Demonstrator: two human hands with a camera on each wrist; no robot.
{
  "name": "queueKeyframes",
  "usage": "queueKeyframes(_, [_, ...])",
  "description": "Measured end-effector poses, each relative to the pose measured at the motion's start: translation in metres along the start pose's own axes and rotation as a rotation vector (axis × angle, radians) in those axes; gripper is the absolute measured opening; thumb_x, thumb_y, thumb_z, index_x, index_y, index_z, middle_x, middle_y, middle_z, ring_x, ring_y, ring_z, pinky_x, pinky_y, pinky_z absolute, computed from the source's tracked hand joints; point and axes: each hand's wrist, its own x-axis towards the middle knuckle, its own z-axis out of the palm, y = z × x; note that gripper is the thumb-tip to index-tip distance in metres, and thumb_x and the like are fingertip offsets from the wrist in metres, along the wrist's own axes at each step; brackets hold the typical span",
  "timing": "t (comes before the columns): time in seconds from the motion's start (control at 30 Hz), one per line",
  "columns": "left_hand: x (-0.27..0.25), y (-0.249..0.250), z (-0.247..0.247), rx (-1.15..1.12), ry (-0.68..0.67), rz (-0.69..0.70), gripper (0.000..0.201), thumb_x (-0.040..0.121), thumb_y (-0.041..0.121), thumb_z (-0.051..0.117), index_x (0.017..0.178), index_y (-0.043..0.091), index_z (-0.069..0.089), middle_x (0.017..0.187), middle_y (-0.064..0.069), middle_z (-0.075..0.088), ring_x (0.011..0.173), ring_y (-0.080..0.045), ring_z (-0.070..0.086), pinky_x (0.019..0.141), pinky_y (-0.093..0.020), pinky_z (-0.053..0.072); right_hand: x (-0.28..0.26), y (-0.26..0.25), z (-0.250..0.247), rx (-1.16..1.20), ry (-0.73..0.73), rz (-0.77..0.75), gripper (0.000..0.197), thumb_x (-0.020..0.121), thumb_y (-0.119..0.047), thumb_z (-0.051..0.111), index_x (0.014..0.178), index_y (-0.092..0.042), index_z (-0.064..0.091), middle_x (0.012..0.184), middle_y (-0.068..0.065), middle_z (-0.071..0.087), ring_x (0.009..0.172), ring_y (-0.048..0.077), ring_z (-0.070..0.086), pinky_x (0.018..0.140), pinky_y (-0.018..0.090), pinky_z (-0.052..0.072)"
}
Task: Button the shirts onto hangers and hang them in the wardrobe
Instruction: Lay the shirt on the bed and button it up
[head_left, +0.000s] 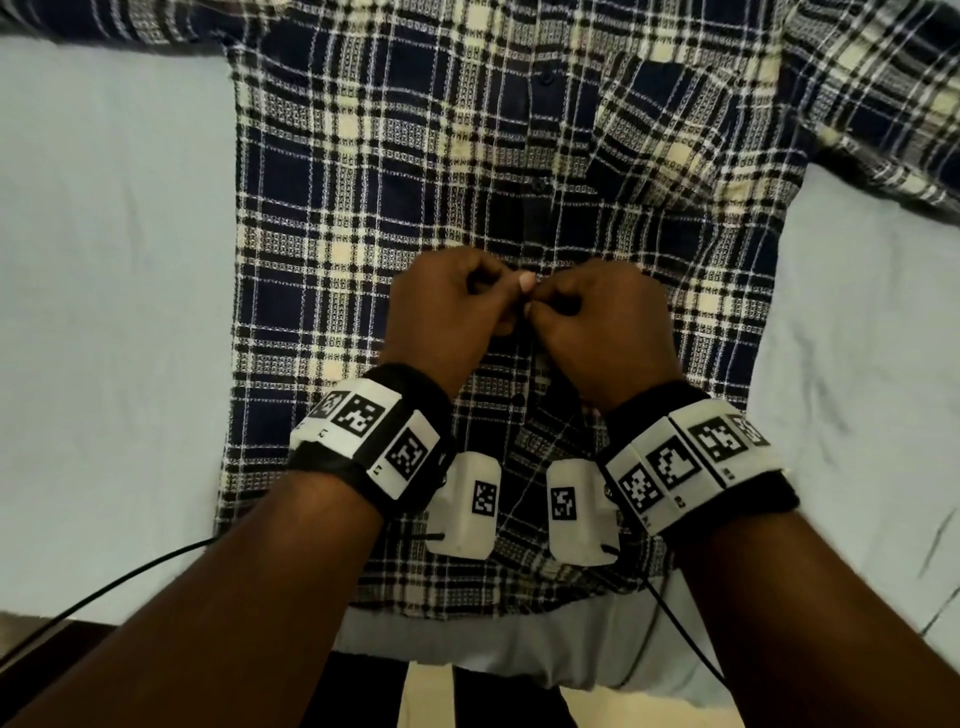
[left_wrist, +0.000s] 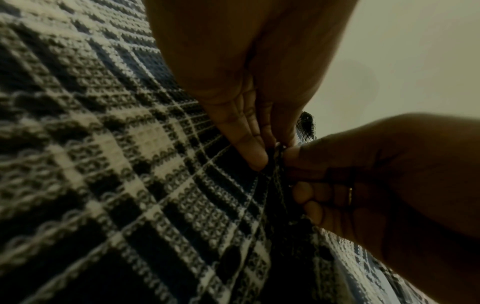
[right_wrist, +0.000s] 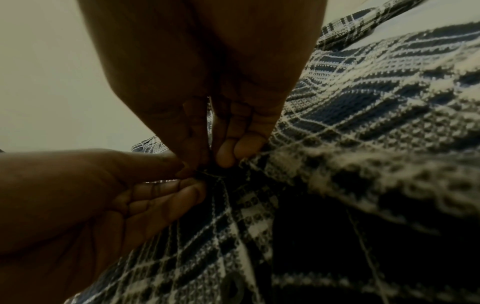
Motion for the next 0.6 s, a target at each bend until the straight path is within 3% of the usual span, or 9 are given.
queueKeyframes(0.13, [0.001, -0.001, 0.001, 0.035, 0.009, -0.018, 0.006, 0.092, 0.011, 0.072, 0.092, 0.006, 0.076, 0.080, -0.001, 0.074, 0.066, -0.005, 0.073, 0.060, -0.015, 0.056, 0.001, -0.002, -0.002, -0.012, -0.025, -0.012, 0.011, 0.089, -0.017, 0.072, 0.096, -0.017, 0.080, 0.082, -0.007, 0.071, 0.069, 0.005, 0.063, 0.065, 0.012, 0.048])
queueKeyframes(0.23, [0.002, 0.002, -0.001, 0.014, -0.003, -0.044, 0.002, 0.091, 0.007, 0.073, 0.090, 0.006, 0.075, 0.078, -0.002, 0.073, 0.065, -0.005, 0.073, 0.058, -0.013, 0.054, 0.003, -0.003, 0.000, -0.004, -0.029, 0.048, 0.007, 0.090, -0.018, 0.072, 0.090, -0.018, 0.079, 0.082, -0.005, 0.073, 0.070, 0.007, 0.066, 0.069, 0.026, 0.058])
queueKeyframes(0.33, [0.003, 0.004, -0.003, 0.045, -0.033, -0.016, 0.002, 0.092, 0.008, 0.071, 0.090, 0.008, 0.072, 0.078, -0.002, 0.073, 0.064, -0.005, 0.072, 0.058, -0.013, 0.054, 0.009, -0.004, 0.003, -0.043, -0.005, 0.088, 0.012, 0.092, -0.019, 0.069, 0.083, -0.016, 0.076, 0.079, -0.002, 0.072, 0.072, 0.012, 0.067, 0.073, 0.034, 0.059])
queueKeyframes(0.47, [0.005, -0.001, -0.004, 0.131, -0.056, 0.071, 0.002, 0.093, 0.008, 0.069, 0.093, 0.011, 0.070, 0.081, 0.002, 0.071, 0.066, -0.004, 0.071, 0.064, -0.019, 0.059, 0.014, -0.006, 0.008, -0.069, -0.029, 0.118, 0.016, 0.094, -0.018, 0.061, 0.081, -0.012, 0.069, 0.077, 0.001, 0.067, 0.072, 0.014, 0.063, 0.068, 0.032, 0.055])
queueKeyframes(0.6, [0.004, -0.006, -0.006, 0.198, -0.089, 0.166, 0.006, 0.096, 0.009, 0.064, 0.098, 0.016, 0.065, 0.081, 0.007, 0.066, 0.069, -0.003, 0.066, 0.065, -0.014, 0.054, 0.013, -0.004, 0.006, 0.027, -0.113, 0.143, 0.020, 0.096, -0.017, 0.059, 0.076, -0.016, 0.062, 0.073, -0.002, 0.063, 0.066, 0.010, 0.059, 0.060, 0.025, 0.048])
